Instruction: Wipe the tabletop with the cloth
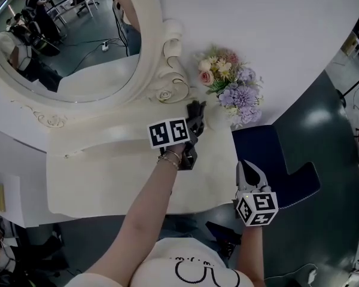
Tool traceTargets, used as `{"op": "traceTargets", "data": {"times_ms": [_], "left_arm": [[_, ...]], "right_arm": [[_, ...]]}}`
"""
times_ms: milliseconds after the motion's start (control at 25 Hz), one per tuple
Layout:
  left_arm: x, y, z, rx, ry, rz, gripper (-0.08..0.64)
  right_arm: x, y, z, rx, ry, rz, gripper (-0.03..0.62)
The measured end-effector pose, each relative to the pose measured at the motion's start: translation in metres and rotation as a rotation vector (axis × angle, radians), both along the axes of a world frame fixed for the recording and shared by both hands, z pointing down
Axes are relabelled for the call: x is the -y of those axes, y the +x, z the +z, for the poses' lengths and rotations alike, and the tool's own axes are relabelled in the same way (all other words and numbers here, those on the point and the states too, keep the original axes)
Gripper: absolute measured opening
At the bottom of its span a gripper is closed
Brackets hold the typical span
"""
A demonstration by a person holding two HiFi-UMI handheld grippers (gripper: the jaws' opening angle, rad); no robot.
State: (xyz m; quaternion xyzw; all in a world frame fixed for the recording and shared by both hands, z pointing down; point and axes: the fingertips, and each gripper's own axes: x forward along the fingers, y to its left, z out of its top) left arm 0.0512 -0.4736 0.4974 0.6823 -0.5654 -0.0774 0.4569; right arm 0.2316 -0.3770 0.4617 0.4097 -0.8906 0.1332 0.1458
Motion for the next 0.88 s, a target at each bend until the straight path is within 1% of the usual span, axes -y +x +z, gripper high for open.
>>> {"op": "traceTargets", "data": {"times_ms": [80, 120, 160, 240, 400, 520, 680, 880], "left_arm": [[-0.007, 0.001, -0.005, -0.066, 0.046, 0.001, 0.078], [-0.011, 0.001, -0.007, -0.085, 0.067, 0.001, 0.077], [-0.015, 0.0, -0.01, -0.092, 0.087, 0.003, 0.078], [-0.024, -0.002, -0.017, -0.076, 0.129, 0.018, 0.078], [-0.044, -0.014, -0.037, -0.01, 0.215, 0.044, 0.078], [-0.062, -0.035, -0.051, 0.06, 0.249, 0.036, 0.078], [-0.091, -0.059, -0.073, 0.136, 0.31, 0.039, 0.077], [-0.134, -0.086, -0.096, 0.274, 0.37, 0.068, 0.077]], "right_arm": [[-0.001, -0.004, -0.004, 0.002, 0.01, -0.002, -0.003], [-0.002, -0.007, -0.006, 0.002, 0.015, -0.005, -0.003], [-0.003, -0.01, -0.007, 0.002, 0.02, -0.008, -0.003], [-0.005, -0.015, -0.009, 0.0, 0.026, -0.013, -0.003], [-0.012, -0.028, -0.01, -0.004, 0.033, -0.019, -0.003], [-0.018, -0.043, -0.013, -0.004, 0.043, -0.037, -0.003], [-0.033, -0.07, -0.023, -0.005, 0.067, -0.061, -0.003], [-0.054, -0.104, -0.039, 0.006, 0.103, -0.06, -0.003]]}}
